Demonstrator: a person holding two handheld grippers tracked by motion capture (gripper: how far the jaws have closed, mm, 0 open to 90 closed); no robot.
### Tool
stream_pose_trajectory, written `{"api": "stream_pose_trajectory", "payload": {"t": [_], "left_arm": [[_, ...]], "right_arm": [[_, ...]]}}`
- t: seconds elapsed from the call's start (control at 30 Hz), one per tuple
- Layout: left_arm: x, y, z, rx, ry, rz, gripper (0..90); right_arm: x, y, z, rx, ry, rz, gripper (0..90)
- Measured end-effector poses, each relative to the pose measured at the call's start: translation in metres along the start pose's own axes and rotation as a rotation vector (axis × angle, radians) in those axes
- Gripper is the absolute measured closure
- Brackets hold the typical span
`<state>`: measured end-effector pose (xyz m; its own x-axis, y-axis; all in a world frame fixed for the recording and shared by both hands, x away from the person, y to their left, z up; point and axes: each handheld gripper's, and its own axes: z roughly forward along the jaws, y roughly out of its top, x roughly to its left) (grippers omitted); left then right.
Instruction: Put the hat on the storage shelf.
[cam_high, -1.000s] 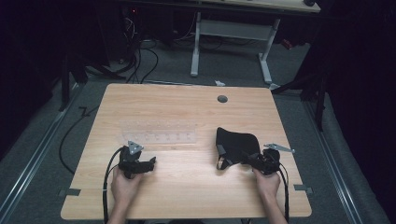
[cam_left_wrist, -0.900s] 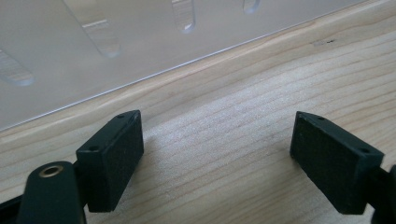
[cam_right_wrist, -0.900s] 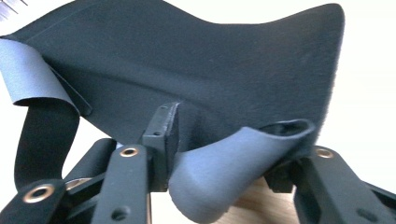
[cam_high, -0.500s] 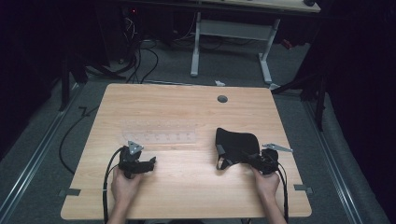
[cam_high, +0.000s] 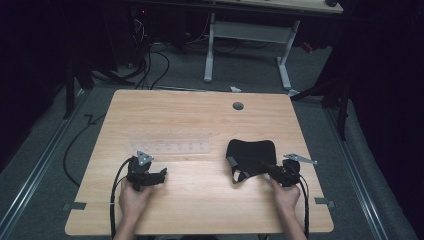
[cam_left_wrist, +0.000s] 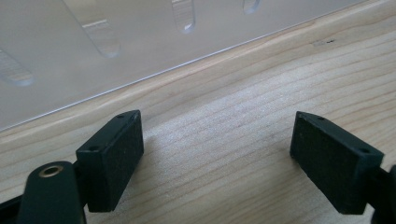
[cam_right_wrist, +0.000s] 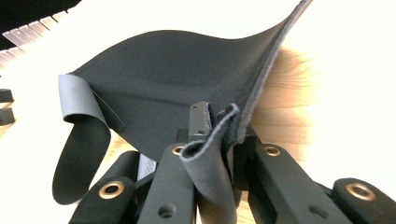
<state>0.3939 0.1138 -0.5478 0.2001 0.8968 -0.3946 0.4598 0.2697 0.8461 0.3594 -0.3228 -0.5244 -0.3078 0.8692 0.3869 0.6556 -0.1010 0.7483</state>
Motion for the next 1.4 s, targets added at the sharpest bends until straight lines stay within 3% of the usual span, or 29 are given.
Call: {"api": "stream_pose_trajectory", "payload": {"t": [0.4, 0.7, 0.97, 1.13, 1.4], "left_arm": [[0.001, 0.0, -0.001, 0.009, -0.013, 0.009, 17.7], [-0.001, 0.0, -0.004, 0.023, -0.021, 0.013, 20.7], [-0.011, 0.002, -0.012, -0.007, -0.099, 0.001, 22.5], [-0.019, 0.003, -0.021, 0.0, -0.145, 0.006, 23.2], [-0.042, 0.013, -0.041, -0.022, -0.23, 0.073, 23.5]], "right_arm": [[-0.002, 0.004, -0.014, -0.03, -0.001, 0.003, 84.4], [0.008, 0.014, -0.032, -0.031, 0.014, -0.059, 84.5], [0.017, 0.022, -0.047, -0.023, 0.034, -0.084, 84.5], [0.025, 0.027, -0.055, -0.021, 0.046, -0.104, 84.5], [0.04, 0.037, -0.066, -0.014, 0.101, -0.122, 84.5]]}}
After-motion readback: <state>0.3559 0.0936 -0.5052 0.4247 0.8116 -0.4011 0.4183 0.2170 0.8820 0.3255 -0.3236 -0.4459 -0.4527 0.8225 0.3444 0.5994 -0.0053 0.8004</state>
